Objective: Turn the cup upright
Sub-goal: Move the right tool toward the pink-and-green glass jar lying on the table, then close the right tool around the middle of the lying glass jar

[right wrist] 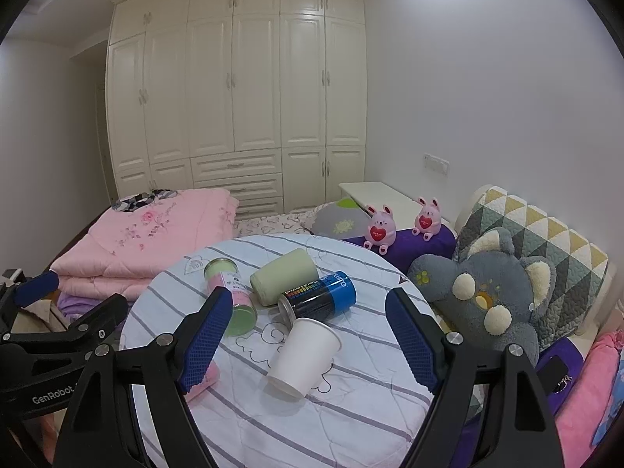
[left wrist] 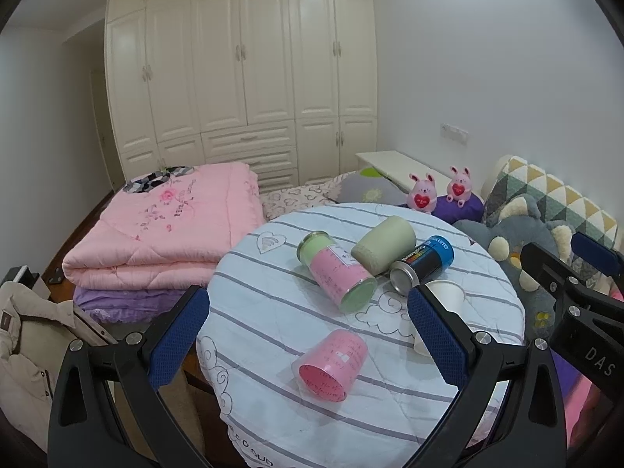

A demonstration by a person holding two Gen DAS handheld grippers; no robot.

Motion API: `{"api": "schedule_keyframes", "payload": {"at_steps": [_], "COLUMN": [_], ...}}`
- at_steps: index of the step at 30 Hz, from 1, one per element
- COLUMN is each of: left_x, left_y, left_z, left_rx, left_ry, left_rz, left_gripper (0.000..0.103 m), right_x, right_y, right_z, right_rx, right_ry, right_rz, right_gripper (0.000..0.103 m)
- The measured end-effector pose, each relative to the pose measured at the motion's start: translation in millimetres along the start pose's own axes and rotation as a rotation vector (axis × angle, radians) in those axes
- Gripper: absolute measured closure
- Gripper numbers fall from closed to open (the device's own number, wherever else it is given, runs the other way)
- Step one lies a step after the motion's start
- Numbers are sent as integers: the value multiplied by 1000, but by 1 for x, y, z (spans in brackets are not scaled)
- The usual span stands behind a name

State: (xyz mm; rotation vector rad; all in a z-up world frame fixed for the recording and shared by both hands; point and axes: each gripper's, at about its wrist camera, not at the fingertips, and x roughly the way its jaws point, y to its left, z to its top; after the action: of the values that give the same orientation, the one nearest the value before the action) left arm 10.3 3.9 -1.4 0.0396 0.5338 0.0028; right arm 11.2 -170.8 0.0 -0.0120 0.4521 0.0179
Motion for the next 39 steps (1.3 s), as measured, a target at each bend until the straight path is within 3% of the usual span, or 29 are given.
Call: {"api": "schedule_keyframes", "payload": {"at_steps": [20, 39], "left_x": [18, 79], "left_y": [11, 39], "left_z": [1, 20], "left_rx": [-17, -43], "left_ry": [34, 138], "left_rz": [-5, -12], "left_gripper": [0, 0], "right_x": [23, 88], "right_y": [9, 41], "right_z": [9, 29], "right_rx": [-16, -71], "right_ry": [53, 156], "right_rz": [15, 70], "right_gripper": [21, 21]}}
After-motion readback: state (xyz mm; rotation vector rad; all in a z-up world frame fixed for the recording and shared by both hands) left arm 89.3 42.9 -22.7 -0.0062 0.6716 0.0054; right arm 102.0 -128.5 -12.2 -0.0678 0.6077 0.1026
